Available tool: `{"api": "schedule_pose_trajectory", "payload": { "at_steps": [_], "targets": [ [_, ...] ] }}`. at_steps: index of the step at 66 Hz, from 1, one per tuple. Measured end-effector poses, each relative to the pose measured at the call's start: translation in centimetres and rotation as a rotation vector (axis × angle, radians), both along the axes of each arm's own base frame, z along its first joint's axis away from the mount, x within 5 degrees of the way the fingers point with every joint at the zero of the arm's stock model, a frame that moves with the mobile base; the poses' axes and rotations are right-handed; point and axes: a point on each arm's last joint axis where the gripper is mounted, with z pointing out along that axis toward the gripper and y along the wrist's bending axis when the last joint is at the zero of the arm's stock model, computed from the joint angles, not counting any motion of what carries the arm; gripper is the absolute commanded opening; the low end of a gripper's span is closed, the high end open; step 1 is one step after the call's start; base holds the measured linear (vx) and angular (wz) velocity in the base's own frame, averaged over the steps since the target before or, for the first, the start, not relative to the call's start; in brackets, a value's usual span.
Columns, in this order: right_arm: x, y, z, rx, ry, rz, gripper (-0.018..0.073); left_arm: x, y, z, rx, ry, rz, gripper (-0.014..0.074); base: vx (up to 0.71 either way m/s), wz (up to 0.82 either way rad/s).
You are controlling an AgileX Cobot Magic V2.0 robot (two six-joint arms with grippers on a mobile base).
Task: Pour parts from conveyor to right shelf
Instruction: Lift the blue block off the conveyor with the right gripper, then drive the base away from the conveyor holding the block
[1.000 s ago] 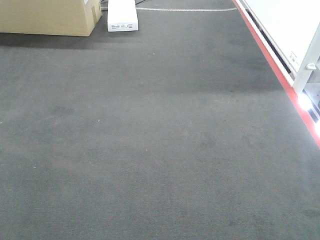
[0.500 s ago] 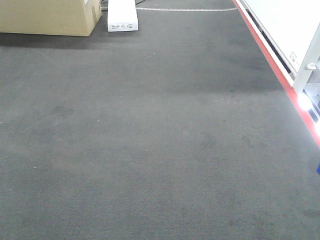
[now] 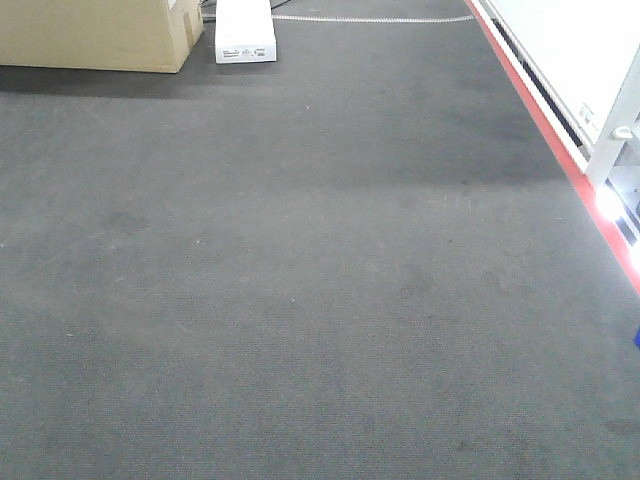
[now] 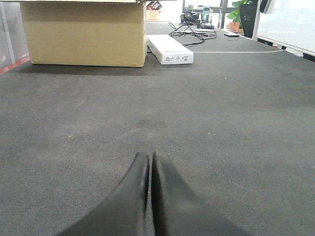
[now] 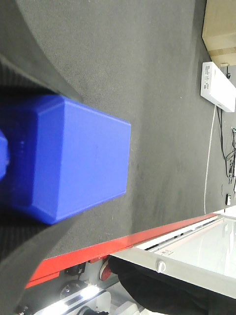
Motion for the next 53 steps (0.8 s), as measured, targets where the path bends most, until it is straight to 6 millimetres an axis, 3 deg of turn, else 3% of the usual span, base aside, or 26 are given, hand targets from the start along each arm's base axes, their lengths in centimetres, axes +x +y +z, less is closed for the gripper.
{"api": "schedule_pose_trajectory", "payload": {
  "at_steps": [53],
  "targets": [
    [0.0,0.0,0.0,0.0,0.0,0.0,-0.0006,0.0,0.0,0.0,0.0,0.0,0.0,-0.0006,-0.03,-0.01]
  ]
}}
